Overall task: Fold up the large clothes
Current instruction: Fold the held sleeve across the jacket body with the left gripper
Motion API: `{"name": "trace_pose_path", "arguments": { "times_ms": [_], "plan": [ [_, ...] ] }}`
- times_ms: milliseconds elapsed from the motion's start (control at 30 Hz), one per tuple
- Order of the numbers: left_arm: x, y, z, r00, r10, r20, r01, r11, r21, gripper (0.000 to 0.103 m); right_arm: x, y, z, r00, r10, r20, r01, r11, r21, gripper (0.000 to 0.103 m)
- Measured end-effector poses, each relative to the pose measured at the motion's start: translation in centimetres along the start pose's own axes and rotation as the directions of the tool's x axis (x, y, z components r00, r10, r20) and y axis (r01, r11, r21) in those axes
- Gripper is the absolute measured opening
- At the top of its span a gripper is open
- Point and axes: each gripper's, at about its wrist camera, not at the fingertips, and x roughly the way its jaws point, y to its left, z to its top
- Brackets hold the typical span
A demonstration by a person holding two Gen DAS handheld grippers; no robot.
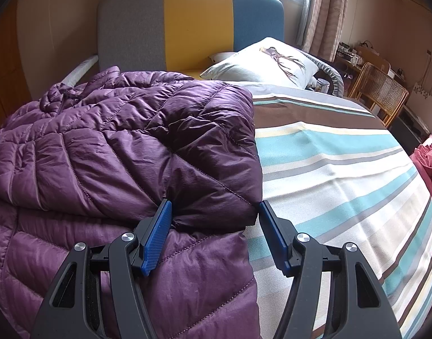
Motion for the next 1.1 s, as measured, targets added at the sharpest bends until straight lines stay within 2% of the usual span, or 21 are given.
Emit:
{"name": "trace_pose_path", "arguments": {
  "times_ms": [200,433,600,867,1000,1100],
  "plan": [
    [-0.8,-7.5,-2.1,0.996,-0.088,-0.031,0.092,0.984,0.154,0.007,0.2,-0.3,0.1,1.0,0.012,-0.003,-0.012,1.0,0.014,0.063],
    [-1.8,-16.0,-5.0,0.979,-0.177,-0.098,0.2,0.923,0.33,0.007,0.3,-0.5,0.1,1.0,0.028,-0.005,-0.028,0.999,0.032,0.063],
    [-2.5,-20.7,-7.7,0.965,-0.209,-0.156,0.257,0.863,0.435,0.007,0.2,-0.7,0.0,0.999,0.037,-0.005,-0.037,0.998,0.041,0.063],
    [-3.7,-25.8,-11.0,0.943,-0.246,-0.223,0.329,0.788,0.52,0.007,0.2,-0.8,0.0,0.999,0.041,-0.006,-0.041,0.998,0.045,0.063],
    [-3.6,-27.6,-12.2,0.933,-0.25,-0.261,0.355,0.762,0.541,0.008,0.2,-0.8,0.0,0.999,0.047,-0.007,-0.047,0.998,0.05,0.063],
    [-3.4,-28.4,-12.7,0.918,-0.271,-0.29,0.39,0.753,0.53,0.02,0.2,-0.9,0.0,0.999,0.051,-0.008,-0.05,0.997,0.053,0.063]
  ]
}}
